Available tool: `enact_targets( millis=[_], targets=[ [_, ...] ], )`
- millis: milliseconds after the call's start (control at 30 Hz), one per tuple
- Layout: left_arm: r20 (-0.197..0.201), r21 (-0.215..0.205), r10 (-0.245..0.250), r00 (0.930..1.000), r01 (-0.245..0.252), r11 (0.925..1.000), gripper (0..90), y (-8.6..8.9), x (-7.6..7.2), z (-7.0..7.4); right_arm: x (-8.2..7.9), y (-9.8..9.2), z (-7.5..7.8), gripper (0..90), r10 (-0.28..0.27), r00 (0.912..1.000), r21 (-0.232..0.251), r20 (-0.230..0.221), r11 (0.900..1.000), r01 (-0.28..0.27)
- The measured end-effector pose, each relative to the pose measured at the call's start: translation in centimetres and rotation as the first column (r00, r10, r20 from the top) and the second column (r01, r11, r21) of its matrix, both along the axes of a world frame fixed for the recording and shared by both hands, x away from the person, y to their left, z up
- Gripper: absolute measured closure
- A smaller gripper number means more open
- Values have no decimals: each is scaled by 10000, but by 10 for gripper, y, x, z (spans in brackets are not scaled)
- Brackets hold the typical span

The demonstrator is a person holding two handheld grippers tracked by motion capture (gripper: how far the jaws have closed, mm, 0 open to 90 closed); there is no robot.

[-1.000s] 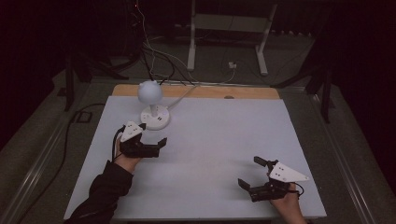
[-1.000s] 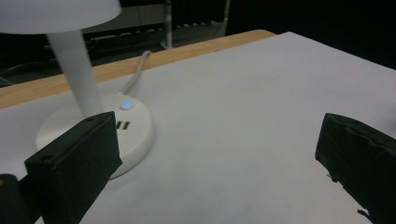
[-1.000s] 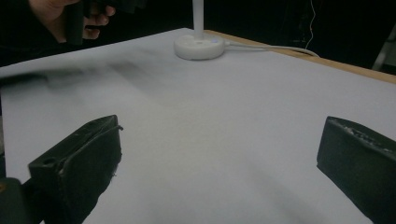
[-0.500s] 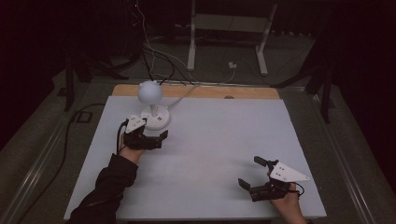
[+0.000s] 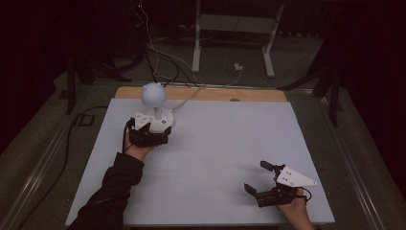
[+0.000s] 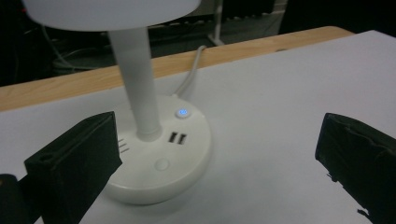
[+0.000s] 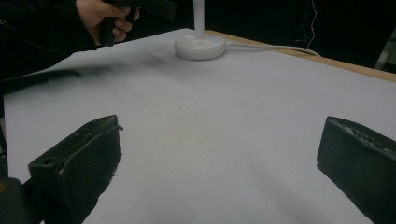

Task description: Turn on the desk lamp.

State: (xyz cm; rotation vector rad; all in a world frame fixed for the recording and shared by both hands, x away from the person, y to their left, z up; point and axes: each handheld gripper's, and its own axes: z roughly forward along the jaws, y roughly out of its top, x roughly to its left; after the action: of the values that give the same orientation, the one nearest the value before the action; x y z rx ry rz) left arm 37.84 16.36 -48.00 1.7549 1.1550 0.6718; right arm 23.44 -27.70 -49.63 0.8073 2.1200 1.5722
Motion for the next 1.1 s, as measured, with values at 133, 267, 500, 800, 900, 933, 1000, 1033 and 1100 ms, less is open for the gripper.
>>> enact_targets(
  millis=[133, 267, 500, 800, 900, 933, 1000, 1033, 1100],
  targets=[
    [-247, 49, 133, 9996, -132, 9999, 5, 1, 6, -6, 0, 0, 0, 0, 18, 10000, -9, -9, 10000, -18],
    [-264, 105, 389, 9989, -387, 9992, 93, 2, 9, -9, 0, 0, -1, 0, 32, 10000, 11, -63, 10000, -32],
    [-339, 279, 780, 9964, -771, 9966, 235, 4, 15, -12, 0, 0, -1, 0, 61, 10000, 11, -48, 10000, -61],
    [-302, 519, 905, 9954, -889, 9947, 556, 3, 17, -15, 0, 0, -1, 0, 66, 9999, 38, -82, 10000, -66],
    [-307, 558, 893, 9955, -875, 9946, 637, 4, 19, -16, 0, 0, -1, 0, 80, 10000, 16, -55, 10000, -80],
    [-331, 540, 877, 9956, -859, 9948, 659, 5, 19, -16, 0, 0, -1, 0, 71, 10000, 27, -63, 10000, -71],
    [-334, 661, 838, 9959, -814, 9945, 691, 5, 19, -17, 0, 0, -1, 0, 76, 9999, 25, -85, 10000, -76],
    [-341, 684, 806, 9962, -782, 9946, 709, 5, 20, -18, 0, 0, -1, 0, 74, 9999, 4, -80, 10000, -74],
    [-349, 774, 738, 9967, -709, 9945, 736, 5, 20, -20, 0, 0, -1, 0, 81, 9999, 17, -71, 10000, -81]
  ],
)
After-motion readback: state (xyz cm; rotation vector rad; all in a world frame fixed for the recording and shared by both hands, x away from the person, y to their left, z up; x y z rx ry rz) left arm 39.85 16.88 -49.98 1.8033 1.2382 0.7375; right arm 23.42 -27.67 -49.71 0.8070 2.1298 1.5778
